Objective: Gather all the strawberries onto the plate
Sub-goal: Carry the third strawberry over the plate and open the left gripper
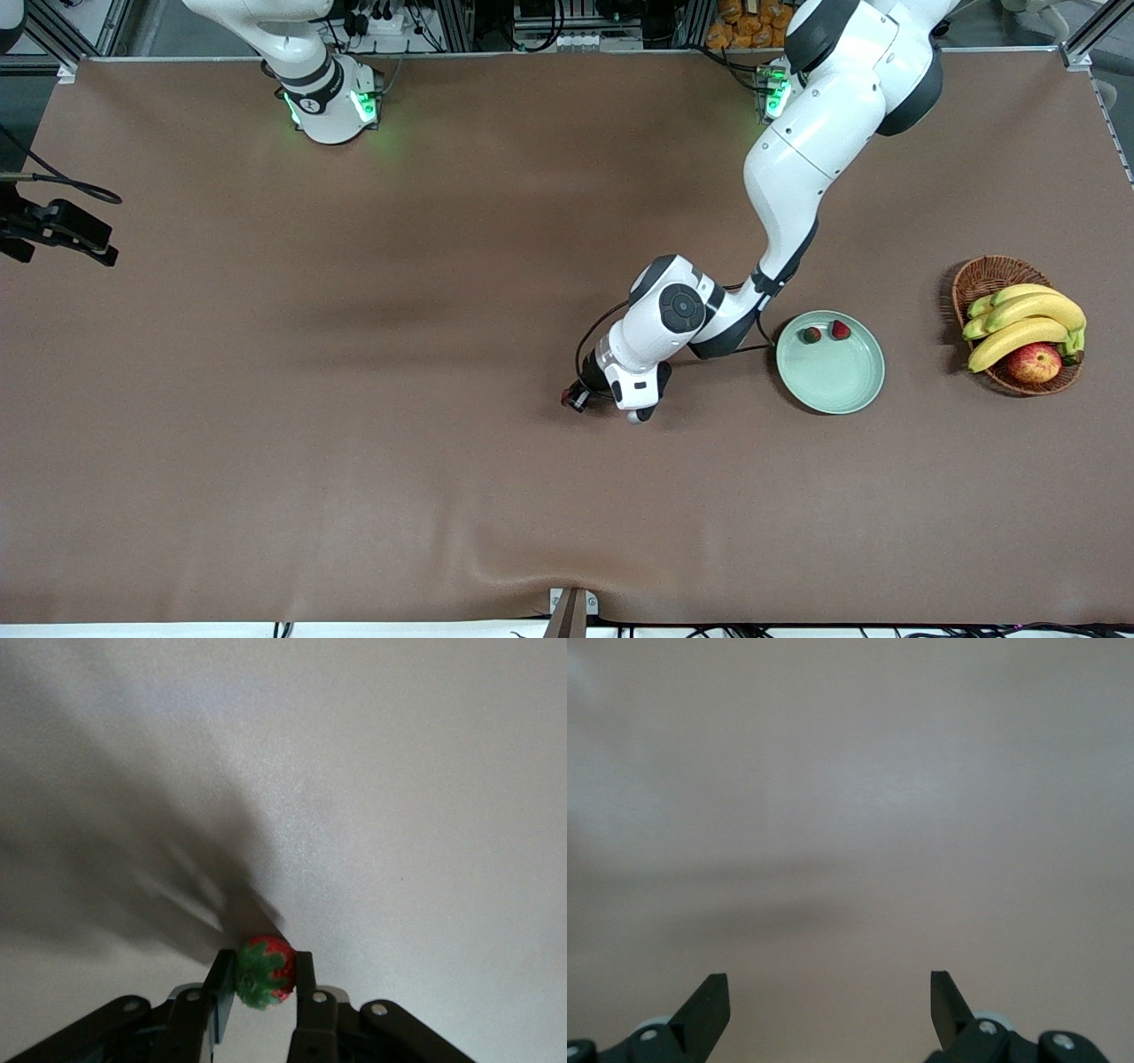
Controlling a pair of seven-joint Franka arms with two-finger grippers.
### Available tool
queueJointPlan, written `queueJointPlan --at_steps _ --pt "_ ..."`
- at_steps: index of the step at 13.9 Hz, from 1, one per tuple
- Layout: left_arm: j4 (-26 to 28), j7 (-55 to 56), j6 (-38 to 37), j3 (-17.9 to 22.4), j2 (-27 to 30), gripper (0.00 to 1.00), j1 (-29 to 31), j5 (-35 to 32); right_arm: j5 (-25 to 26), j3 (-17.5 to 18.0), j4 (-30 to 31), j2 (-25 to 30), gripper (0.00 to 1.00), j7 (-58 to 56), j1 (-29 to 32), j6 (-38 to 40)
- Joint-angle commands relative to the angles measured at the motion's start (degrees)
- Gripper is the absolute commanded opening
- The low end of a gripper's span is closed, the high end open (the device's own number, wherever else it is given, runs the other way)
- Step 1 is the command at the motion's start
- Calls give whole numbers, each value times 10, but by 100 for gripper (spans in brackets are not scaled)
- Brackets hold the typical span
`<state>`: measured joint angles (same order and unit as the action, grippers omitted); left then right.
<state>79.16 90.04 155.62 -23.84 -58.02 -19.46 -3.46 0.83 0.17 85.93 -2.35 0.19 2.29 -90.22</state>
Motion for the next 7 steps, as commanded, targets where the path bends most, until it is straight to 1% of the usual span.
queueJointPlan --at_steps 1,2,3,5,6,7 --pt "-19 -13 8 2 -18 10 -7 9 -35 4 14 13 100 7 11 -7" --pt "-19 -12 8 3 -17 4 -7 8 -36 5 14 10 100 7 17 -7" --pt "-17 -12 7 3 -12 0 -6 6 -36 5 15 9 100 7 19 -9" --pt "-16 -10 -1 2 8 0 2 3 -36 4 15 13 100 8 19 -3" --pt "-13 -10 -17 2 24 0 6 2 -36 4 15 15 100 22 20 7" --pt "-14 -10 -53 2 40 0 12 1 -36 4 13 15 100 46 24 25"
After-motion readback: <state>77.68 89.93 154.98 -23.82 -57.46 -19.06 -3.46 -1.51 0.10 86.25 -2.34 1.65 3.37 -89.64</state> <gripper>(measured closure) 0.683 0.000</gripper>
